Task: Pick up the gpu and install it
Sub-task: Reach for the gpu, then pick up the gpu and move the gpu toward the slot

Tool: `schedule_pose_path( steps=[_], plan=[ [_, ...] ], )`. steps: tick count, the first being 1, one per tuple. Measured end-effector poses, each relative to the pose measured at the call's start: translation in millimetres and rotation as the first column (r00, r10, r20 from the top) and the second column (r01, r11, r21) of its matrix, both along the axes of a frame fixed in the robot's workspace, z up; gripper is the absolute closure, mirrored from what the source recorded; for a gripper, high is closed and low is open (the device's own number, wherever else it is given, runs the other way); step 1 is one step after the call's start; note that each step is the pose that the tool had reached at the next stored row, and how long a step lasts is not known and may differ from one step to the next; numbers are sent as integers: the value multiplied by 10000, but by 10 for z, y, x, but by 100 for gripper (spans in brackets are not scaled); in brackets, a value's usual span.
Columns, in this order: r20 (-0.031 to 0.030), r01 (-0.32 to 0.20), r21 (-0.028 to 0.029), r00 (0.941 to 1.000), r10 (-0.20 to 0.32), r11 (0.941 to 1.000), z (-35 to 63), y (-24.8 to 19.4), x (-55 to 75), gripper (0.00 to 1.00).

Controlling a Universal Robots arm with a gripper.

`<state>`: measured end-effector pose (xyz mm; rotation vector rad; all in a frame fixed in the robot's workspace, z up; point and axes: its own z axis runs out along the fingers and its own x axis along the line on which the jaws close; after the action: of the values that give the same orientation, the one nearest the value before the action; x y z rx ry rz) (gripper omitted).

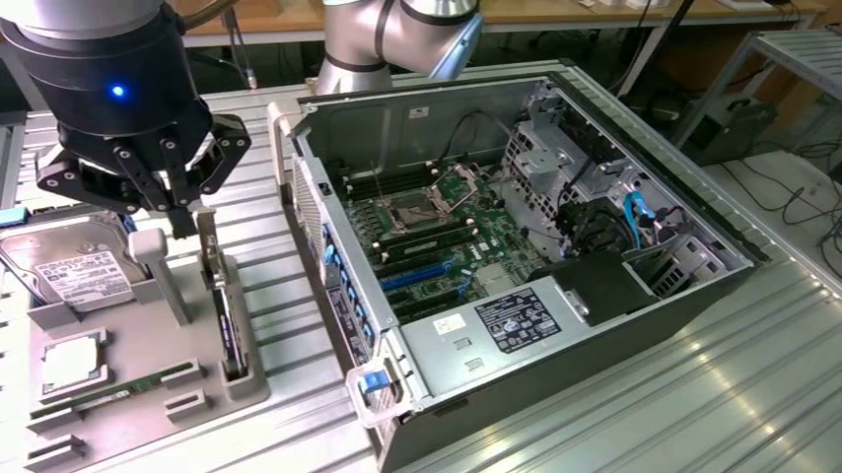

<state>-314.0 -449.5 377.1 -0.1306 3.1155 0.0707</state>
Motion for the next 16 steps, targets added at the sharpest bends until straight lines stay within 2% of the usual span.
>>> schedule_pose_path(
  steps=[14,15,16],
  plan=[
    [0,-1,1,10000,1,10000,0,0,0,89],
    [0,-1,1,10000,1,10000,0,0,0,89],
    [1,-1,1,10000,1,10000,0,0,0,83]
  ],
)
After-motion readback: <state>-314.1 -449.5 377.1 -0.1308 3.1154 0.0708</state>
